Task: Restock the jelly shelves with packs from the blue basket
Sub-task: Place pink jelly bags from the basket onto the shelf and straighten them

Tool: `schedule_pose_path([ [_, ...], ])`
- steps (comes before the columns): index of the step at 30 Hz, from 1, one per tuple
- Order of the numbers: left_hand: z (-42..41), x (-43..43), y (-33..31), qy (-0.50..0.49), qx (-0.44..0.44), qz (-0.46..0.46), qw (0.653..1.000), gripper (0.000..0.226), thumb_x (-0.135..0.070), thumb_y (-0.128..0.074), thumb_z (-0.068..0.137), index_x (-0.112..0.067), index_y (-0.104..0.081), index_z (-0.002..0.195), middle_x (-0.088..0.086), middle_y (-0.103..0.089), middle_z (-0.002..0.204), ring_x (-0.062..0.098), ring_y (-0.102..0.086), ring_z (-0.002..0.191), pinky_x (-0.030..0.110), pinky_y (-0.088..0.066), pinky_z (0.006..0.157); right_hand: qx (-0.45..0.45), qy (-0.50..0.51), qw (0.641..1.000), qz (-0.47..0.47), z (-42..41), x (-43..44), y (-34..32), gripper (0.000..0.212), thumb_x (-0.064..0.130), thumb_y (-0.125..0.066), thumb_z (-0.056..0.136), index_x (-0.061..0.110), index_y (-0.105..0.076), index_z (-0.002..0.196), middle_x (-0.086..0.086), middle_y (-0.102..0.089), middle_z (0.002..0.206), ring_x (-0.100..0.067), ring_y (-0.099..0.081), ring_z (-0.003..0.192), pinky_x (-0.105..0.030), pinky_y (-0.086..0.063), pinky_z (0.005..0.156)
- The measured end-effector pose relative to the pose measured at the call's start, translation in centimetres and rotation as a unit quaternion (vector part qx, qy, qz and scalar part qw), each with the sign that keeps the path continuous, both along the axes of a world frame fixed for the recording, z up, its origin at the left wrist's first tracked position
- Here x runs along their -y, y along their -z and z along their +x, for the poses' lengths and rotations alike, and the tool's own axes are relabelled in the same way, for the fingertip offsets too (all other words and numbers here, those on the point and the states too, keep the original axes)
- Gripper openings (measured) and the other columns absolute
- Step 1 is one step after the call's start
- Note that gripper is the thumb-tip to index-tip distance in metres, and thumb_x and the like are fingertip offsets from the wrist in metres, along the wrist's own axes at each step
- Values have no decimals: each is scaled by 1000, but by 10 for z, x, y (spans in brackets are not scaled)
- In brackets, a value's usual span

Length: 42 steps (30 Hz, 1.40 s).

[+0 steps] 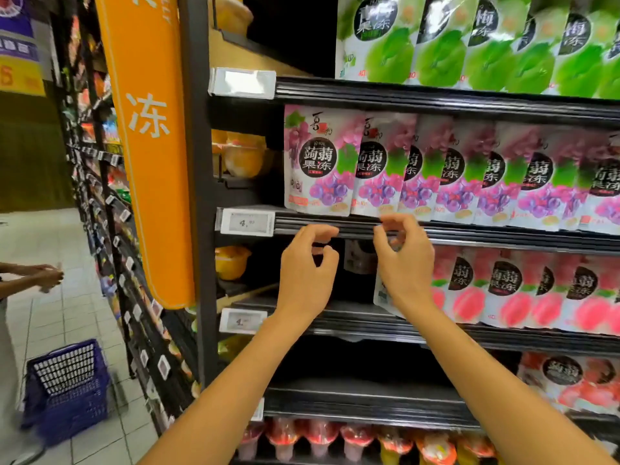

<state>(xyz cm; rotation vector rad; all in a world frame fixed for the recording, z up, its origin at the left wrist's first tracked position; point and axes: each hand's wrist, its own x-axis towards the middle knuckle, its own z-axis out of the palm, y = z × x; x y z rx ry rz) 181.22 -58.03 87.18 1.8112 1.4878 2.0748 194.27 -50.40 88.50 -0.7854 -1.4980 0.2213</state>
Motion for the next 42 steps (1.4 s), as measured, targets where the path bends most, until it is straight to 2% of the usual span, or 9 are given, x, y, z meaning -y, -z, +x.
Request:
schedule_pose_path([
  [5,25,6,91,35,45,-106,993,27,-4,-52,95,-26,-67,95,-15,-68,98,2,-64,93,14,-50,80,59,-63,995,-47,49,5,93,13,13,-59,94,21,-62,103,1,-63,89,-15,-54,77,-12,-39,67],
  [9,48,7,194,47,91,-241,965,32,3,-51,92,-25,-68,88,-10,-70,94,11,-68,85,31,-56,80,175,-82,966,-172,101,14,203,12,11,-60,95,18,-65,103,-1,-59,79,-7,-49,66,-15,-37,65],
  [18,149,60,469,33,232,-511,827,18,3,-55,96,-8,-69,96,13,-69,92,34,-64,87,45,-50,79,330,-124,782,-513,232,52,482,21,14,-57,96,7,-67,113,5,-60,94,-8,-51,86,-11,-38,73],
  [22,180,83,565,16,259,-578,773,13,6,-55,95,8,-65,102,34,-65,106,47,-62,102,58,-48,93,320,-151,732,-582,265,69,583,10,3,-62,92,2,-72,95,-15,-73,90,-27,-66,80,-37,-52,77],
  [27,194,105,679,-25,287,-675,679,16,0,-53,95,-3,-68,100,18,-68,105,32,-65,99,45,-52,90,322,-149,686,-635,282,78,699,16,0,-63,89,13,-72,90,3,-69,88,-16,-64,82,-24,-47,73],
  [32,198,132,785,-84,318,-695,639,35,19,-47,86,-9,-66,80,11,-68,86,23,-61,84,23,-49,69,338,-137,649,-667,282,93,809,14,-4,-61,89,3,-72,87,-6,-72,91,-26,-67,88,-32,-50,79],
  [35,192,145,845,-95,300,-705,635,21,11,-51,89,2,-70,89,17,-71,98,21,-63,92,27,-50,81,385,-148,626,-662,276,102,876,15,-4,-59,89,1,-74,91,-11,-73,98,-27,-67,93,-29,-47,79],
  [40,177,158,936,-126,311,-726,600,36,-10,-53,75,4,-61,107,29,-62,91,35,-59,67,28,-46,58,436,-173,581,-665,248,116,969,21,2,-56,92,3,-76,99,-15,-73,108,-32,-67,100,-32,-45,83],
  [42,168,160,975,-154,314,-725,593,28,5,-57,86,3,-58,114,29,-62,98,50,-61,89,34,-46,68,426,-170,577,-676,233,118,1004,21,2,-54,93,1,-74,99,-15,-72,111,-32,-66,104,-31,-45,84],
])
